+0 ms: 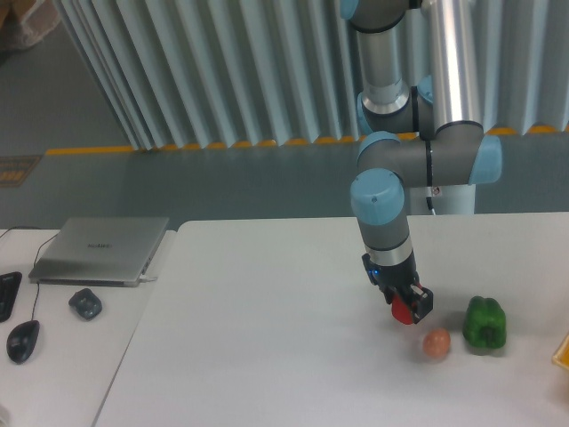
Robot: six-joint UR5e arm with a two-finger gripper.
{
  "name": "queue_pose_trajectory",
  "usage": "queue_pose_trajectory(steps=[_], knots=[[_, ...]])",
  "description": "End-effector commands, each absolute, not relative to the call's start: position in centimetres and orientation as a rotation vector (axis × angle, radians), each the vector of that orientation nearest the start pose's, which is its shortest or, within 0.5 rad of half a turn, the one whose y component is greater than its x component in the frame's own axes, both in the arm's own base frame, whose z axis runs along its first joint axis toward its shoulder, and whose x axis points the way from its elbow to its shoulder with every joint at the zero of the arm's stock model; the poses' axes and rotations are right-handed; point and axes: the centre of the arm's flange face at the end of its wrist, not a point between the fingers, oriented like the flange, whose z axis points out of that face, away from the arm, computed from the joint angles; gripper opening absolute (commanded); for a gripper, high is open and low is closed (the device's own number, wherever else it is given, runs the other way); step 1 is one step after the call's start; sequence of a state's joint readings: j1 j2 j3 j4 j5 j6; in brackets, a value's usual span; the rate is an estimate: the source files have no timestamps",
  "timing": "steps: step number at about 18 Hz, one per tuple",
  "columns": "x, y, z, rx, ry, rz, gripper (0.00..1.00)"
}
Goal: Place the red pepper on the table
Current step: 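Lower the red pepper beside the orange ball onto the table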
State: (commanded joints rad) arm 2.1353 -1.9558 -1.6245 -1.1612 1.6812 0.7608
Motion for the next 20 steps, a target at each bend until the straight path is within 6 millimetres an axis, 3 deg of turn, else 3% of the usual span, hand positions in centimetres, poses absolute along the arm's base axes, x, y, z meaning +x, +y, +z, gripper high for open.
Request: queue_pose_trajectory(steps=[5, 7, 10, 17, 20], knots=[[-22.4, 58.3, 28.5, -3.22, 0.328, 0.113, 0.51], [-22.0, 58.4, 28.4, -3.221, 0.343, 0.114, 0.64], [-22.0, 58.5, 28.1, -3.223, 0.344, 0.111, 0.75], [-21.8, 58.7, 28.3, -3.221, 0.343, 0.117, 0.76], [-22.3, 59.5, 30.1, -3.192, 0.339, 0.154, 0.78]])
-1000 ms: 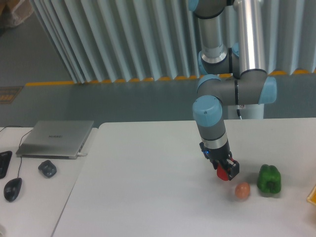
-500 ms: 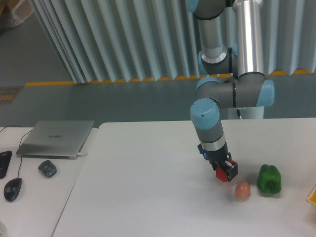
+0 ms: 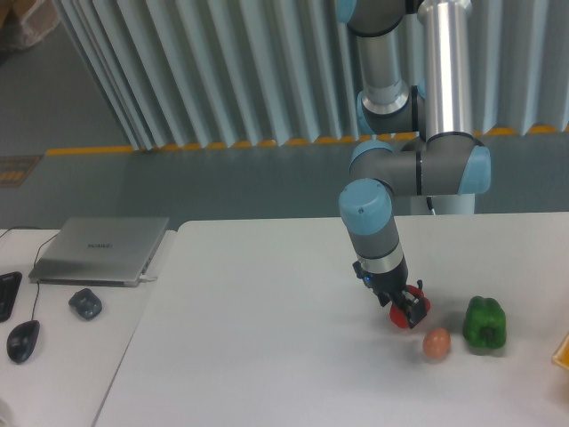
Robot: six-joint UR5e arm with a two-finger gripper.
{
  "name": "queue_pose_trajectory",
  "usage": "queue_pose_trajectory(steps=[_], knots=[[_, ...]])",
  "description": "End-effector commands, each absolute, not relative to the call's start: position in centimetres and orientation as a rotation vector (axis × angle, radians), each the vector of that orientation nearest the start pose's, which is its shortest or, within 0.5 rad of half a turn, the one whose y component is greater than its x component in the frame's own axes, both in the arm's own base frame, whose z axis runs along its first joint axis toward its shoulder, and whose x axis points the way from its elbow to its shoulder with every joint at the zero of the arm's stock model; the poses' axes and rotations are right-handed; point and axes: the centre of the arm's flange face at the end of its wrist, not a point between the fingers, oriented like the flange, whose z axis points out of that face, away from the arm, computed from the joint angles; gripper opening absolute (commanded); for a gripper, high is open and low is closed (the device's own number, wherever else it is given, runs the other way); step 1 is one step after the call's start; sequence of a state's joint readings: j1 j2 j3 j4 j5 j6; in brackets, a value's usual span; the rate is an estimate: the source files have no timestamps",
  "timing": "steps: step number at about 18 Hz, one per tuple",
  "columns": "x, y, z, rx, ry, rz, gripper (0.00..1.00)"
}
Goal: Place the red pepper on the table
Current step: 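Lower the red pepper beside the orange ball onto the table, then open the gripper to release the red pepper and lift away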
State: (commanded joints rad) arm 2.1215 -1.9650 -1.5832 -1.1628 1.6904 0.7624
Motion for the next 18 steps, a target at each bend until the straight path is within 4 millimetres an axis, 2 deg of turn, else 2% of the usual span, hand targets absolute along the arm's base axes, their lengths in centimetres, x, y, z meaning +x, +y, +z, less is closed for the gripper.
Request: queue_pose_trajectory(steps=[1, 2, 6, 9, 10, 12, 16, 18], knots=[[-22.5, 59.9, 31.0, -3.176, 0.34, 0.171, 0.94], [-22.7, 60.1, 32.2, -3.157, 0.333, 0.201, 1.0], [-24.1, 60.6, 34.3, -3.101, 0.303, 0.35, 1.0], [-24.8, 60.0, 36.0, -3.083, 0.303, 0.388, 1.0], [-26.3, 59.3, 37.7, -3.058, 0.277, 0.398, 1.0], [-27.1, 58.6, 39.1, -3.038, 0.291, 0.401, 1.0], [-29.7, 56.7, 41.8, -2.993, 0.42, 0.425, 1.0], [-30.3, 56.1, 42.5, -2.979, 0.567, 0.446, 1.0]])
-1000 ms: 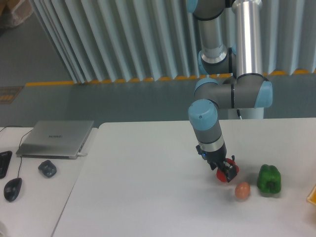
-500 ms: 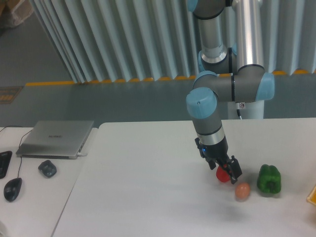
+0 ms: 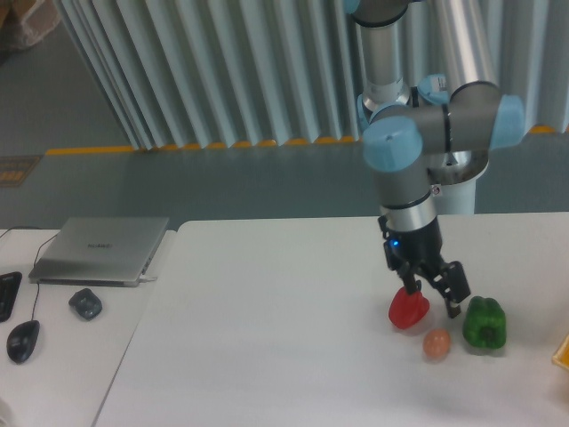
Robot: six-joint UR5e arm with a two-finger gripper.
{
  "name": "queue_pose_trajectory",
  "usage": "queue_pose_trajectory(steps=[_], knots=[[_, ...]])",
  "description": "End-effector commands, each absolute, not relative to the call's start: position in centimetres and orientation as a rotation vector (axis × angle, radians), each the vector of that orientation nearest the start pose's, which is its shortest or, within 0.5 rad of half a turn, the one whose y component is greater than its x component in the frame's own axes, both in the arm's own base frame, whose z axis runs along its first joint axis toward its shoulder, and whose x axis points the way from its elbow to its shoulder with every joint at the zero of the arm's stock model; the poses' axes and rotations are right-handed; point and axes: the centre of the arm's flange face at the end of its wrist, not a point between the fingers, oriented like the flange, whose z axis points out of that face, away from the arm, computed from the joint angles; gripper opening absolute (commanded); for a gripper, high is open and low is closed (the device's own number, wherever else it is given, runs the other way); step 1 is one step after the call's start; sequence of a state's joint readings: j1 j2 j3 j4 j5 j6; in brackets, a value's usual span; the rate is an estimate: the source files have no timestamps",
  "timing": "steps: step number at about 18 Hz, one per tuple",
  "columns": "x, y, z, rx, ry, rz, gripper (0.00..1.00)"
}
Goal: Place the red pepper on the table
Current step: 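Open the gripper to release the red pepper and lift away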
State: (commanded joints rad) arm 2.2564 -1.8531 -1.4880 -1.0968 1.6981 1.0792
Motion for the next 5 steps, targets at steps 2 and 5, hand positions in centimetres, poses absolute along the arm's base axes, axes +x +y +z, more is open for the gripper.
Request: queue_pose_trajectory(steps=[2, 5], knots=[[-30.4, 55.6, 41.6, -2.985, 0.761, 0.417, 1.0], [-31.2, 53.5, 41.9, -3.0, 0.863, 0.338, 1.0]])
